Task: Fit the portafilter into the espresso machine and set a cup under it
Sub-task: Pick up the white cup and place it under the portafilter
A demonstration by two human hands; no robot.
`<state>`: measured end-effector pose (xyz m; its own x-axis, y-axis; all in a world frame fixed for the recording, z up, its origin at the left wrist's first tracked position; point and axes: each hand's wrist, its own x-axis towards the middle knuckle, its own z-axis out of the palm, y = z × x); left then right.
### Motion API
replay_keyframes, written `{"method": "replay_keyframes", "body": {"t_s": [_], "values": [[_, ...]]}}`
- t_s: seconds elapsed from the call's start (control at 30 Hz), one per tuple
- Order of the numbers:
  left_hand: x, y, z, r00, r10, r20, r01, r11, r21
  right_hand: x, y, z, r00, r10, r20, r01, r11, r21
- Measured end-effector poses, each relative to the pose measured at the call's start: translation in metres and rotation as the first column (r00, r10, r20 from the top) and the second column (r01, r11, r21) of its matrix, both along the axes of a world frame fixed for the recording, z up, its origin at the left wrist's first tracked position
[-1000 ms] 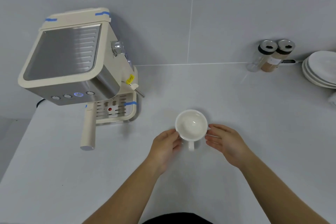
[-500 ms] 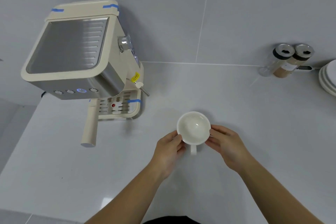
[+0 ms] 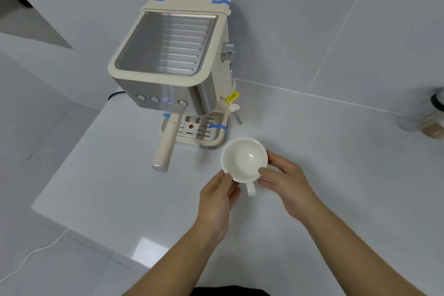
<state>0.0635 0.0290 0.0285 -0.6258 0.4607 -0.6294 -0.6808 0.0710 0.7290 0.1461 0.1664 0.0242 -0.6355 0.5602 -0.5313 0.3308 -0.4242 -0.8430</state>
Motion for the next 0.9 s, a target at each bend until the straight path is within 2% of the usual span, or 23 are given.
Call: {"method": "replay_keyframes", "body": {"t_s": [0.13,0.3,0.6,0.9], "values": [[-0.012,-0.009,0.000,0.991,0.132,-0.014,-0.132,0.991,0.010,-0.031,-0.011,-0.003,1.000,-0.021,0.011,0.021,1.000,-0.007],[-0.027,-0.011,-0.004,0.963,0.269,-0.012,-0.268,0.963,0.020,-0.064,-0.022,-0.004,0.998,0.051,0.024,-0.052,0.998,0.036],[-0.049,0.001,-0.008,0.911,0.412,-0.028,-0.411,0.911,0.036,-0.108,-0.031,-0.008,0.996,0.085,0.037,-0.091,0.974,0.207],[-0.062,0.012,-0.014,0.879,0.473,-0.051,-0.471,0.881,0.047,-0.123,-0.030,-0.019,0.999,0.013,-0.042,-0.004,0.979,0.204]]}}
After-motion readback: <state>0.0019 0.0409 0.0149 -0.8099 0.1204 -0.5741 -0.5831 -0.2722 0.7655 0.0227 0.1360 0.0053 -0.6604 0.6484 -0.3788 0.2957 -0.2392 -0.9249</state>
